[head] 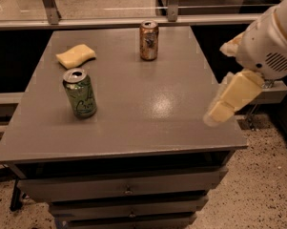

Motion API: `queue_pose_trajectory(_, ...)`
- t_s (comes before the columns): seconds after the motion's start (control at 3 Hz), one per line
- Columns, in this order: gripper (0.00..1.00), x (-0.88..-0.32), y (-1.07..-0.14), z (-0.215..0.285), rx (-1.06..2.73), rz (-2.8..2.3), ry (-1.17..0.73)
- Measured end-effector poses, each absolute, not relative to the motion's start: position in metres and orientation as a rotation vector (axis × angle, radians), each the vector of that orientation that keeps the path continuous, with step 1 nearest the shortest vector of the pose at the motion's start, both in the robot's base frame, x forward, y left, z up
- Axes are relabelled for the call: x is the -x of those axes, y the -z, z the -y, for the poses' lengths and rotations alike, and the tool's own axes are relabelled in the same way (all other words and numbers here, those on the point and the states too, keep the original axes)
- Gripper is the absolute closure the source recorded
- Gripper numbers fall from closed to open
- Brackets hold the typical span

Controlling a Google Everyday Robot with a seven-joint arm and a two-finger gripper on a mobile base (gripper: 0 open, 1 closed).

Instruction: Knock green can over

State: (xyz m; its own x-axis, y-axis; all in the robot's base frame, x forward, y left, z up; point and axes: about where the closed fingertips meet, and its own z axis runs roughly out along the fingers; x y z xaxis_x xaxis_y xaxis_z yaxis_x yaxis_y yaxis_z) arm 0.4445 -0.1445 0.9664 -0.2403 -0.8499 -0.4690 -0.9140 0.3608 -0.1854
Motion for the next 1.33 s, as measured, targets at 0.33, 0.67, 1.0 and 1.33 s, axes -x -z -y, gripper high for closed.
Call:
queue_pose_trajectory(0.33,0.0,-0.447,-0.954,0.093,1.393,-2.057,-0.366)
queue_pose_trajectory(0.67,0.0,-0.441,-0.942,0.044,1.276,-1.987,-0.523)
queue_pose_trajectory(1.0,0.0,-0.443,-0.954,0.023,1.196,-1.946,-0.605)
queue_pose_trajectory(1.33,0.0,-0.442,-0.955,0.023,1.197,-1.947,-0.605)
